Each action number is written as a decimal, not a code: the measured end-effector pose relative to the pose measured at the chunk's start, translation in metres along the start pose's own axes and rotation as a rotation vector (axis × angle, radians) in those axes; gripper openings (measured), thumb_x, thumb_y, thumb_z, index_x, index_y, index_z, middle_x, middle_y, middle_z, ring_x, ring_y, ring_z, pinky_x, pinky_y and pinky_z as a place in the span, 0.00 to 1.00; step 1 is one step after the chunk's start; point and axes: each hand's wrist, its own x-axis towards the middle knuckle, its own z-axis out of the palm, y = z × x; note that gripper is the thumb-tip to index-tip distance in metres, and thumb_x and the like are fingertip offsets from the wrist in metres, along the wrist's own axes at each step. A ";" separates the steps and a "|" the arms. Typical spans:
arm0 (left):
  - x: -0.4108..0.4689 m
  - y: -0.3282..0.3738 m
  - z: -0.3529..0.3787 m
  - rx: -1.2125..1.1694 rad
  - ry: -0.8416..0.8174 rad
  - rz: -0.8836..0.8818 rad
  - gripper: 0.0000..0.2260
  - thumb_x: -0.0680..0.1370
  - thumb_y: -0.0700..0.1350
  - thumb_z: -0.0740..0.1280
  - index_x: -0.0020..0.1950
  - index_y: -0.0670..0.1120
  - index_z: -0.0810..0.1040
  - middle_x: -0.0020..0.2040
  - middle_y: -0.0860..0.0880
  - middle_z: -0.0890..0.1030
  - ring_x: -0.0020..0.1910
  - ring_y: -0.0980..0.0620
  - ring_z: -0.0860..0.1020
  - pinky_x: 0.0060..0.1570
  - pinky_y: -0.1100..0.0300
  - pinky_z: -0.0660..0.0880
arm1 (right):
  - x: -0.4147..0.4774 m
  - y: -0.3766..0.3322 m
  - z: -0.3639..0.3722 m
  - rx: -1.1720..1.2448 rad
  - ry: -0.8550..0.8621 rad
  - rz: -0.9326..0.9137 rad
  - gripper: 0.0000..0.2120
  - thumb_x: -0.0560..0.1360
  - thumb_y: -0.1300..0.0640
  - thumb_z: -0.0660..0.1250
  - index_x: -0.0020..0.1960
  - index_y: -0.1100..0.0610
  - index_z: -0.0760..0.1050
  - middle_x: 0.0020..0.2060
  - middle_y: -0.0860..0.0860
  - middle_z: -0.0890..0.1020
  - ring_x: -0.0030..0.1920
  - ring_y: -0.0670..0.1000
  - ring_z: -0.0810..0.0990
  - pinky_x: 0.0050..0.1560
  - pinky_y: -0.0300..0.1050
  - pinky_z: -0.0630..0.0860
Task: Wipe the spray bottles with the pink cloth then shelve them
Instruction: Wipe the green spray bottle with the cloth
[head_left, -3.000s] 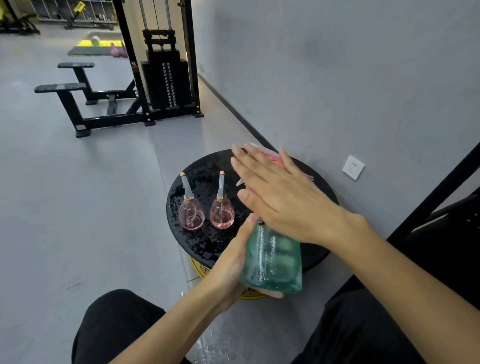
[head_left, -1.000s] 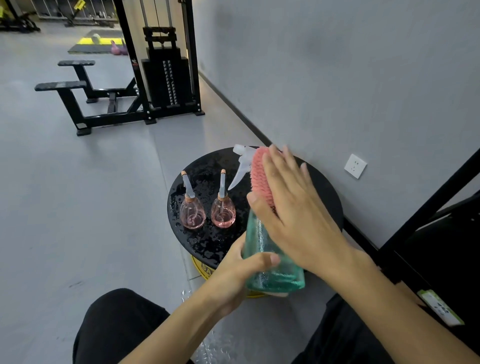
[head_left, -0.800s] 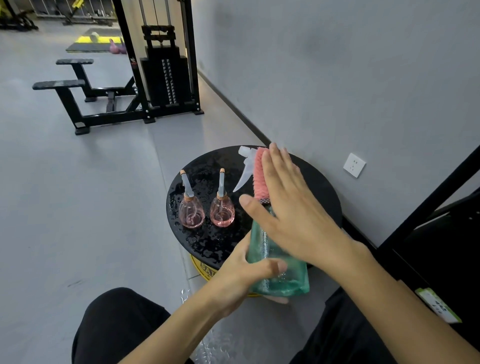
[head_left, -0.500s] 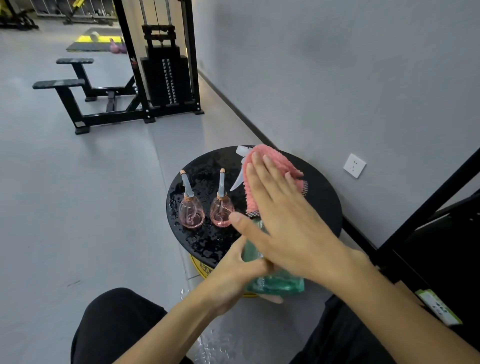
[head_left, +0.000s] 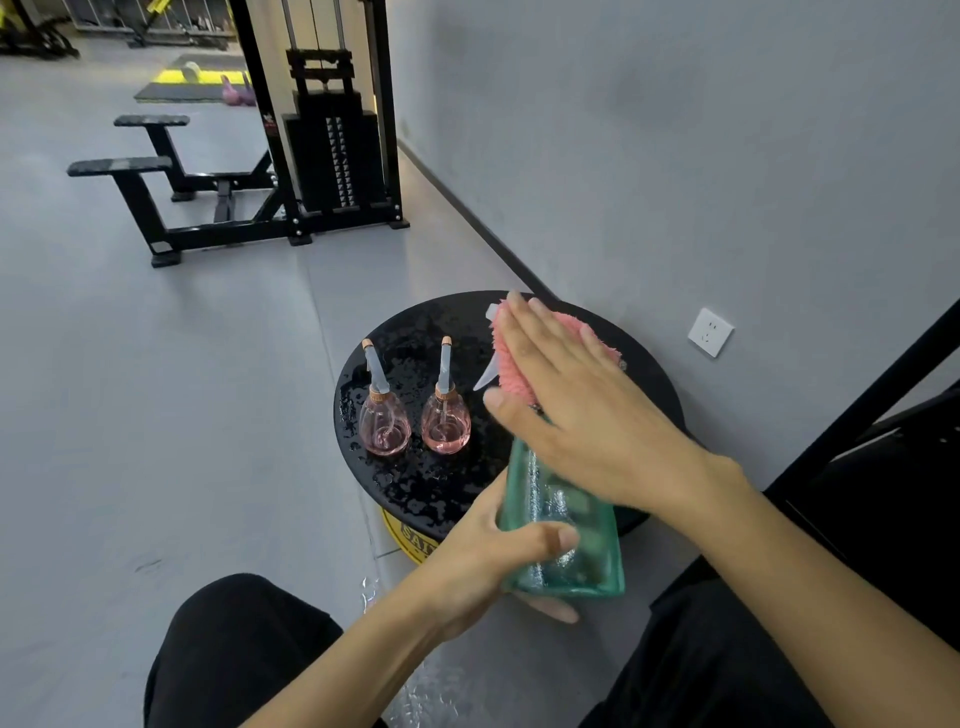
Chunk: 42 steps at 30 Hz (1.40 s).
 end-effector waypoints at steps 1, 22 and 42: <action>0.000 -0.001 0.002 -0.007 -0.003 -0.002 0.30 0.62 0.48 0.74 0.64 0.48 0.72 0.50 0.50 0.84 0.47 0.46 0.84 0.32 0.54 0.81 | 0.004 0.003 -0.003 0.017 0.008 0.020 0.36 0.78 0.35 0.41 0.79 0.51 0.35 0.78 0.45 0.35 0.77 0.41 0.33 0.78 0.51 0.37; -0.001 0.002 -0.005 -0.010 0.012 -0.002 0.33 0.63 0.49 0.75 0.67 0.45 0.70 0.50 0.49 0.84 0.46 0.47 0.84 0.33 0.54 0.81 | -0.008 -0.006 0.000 -0.069 -0.061 -0.138 0.34 0.78 0.37 0.38 0.80 0.49 0.38 0.78 0.41 0.37 0.76 0.38 0.32 0.76 0.48 0.31; -0.001 0.000 0.000 -0.027 0.022 0.017 0.33 0.61 0.47 0.75 0.65 0.47 0.72 0.49 0.49 0.85 0.46 0.45 0.84 0.34 0.51 0.82 | 0.001 0.010 -0.005 0.075 0.050 0.064 0.37 0.77 0.34 0.39 0.79 0.51 0.34 0.77 0.44 0.33 0.76 0.41 0.31 0.78 0.51 0.37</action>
